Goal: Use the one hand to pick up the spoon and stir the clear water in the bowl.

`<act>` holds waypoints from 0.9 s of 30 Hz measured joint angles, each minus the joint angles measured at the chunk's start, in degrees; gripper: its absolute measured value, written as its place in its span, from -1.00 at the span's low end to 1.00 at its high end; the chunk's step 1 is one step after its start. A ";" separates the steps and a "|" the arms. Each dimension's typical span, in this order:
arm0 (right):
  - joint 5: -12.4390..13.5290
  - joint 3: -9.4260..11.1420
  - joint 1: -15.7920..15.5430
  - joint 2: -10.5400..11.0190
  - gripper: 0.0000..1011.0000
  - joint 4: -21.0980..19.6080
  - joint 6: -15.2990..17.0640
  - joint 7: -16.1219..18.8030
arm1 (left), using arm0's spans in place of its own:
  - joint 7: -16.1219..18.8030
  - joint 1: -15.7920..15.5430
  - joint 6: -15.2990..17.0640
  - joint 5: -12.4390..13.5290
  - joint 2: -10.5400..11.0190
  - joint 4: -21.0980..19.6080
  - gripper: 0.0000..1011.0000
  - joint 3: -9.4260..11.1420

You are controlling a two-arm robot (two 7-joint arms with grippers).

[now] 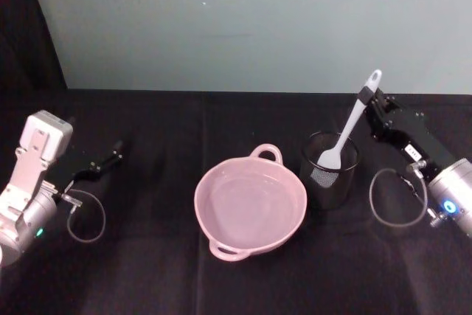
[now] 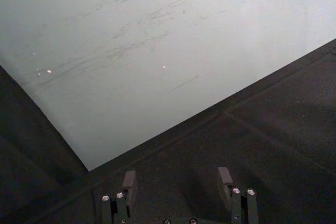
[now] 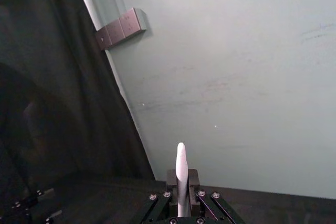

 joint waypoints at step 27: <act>0.83 -0.79 1.02 -1.28 -0.76 4.98 -0.24 1.32 | 0.00 0.00 0.00 0.00 0.00 0.00 0.99 0.00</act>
